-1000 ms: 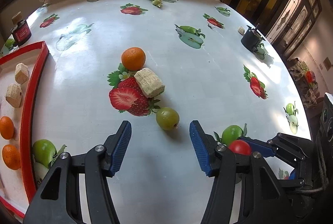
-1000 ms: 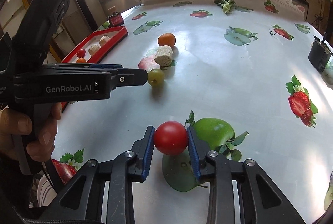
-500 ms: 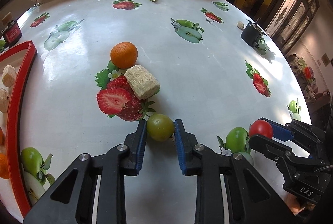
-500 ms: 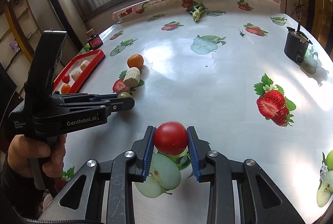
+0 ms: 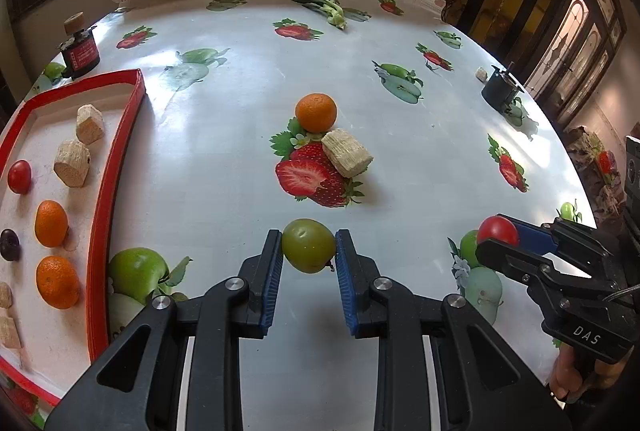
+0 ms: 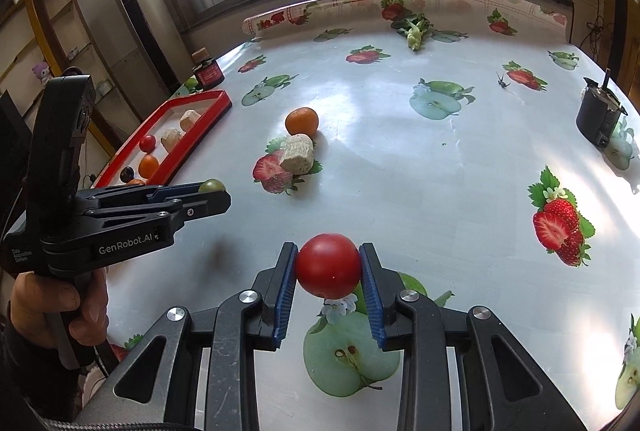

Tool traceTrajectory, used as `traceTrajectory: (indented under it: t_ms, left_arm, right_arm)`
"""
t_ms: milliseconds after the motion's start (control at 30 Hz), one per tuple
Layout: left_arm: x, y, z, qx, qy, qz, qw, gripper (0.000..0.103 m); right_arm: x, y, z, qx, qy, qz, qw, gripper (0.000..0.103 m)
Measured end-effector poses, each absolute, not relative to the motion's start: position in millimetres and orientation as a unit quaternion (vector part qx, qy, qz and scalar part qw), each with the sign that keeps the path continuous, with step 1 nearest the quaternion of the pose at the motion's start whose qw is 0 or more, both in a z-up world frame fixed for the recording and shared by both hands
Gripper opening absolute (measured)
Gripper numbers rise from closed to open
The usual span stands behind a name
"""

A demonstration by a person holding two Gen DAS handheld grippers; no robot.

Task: Organize fruits
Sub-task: 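Carry the tomato and green fruit into the tray and open both grippers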

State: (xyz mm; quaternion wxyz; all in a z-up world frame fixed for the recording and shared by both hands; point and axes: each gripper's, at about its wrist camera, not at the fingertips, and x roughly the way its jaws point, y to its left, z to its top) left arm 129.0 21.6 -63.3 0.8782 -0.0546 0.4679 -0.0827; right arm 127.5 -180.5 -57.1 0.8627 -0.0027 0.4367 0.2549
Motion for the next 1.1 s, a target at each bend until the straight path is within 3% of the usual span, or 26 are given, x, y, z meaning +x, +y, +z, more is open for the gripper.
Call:
traceTrajectory:
  t_ms: [1100]
  left_arm:
    - [91.4, 117.9, -45.2, -0.077, 0.444, 0.004, 0.893, 0.024]
  right_arm:
    - [131.7, -68.0, -41.7, -0.046, 0.422, 0.348, 0.836, 0.032]
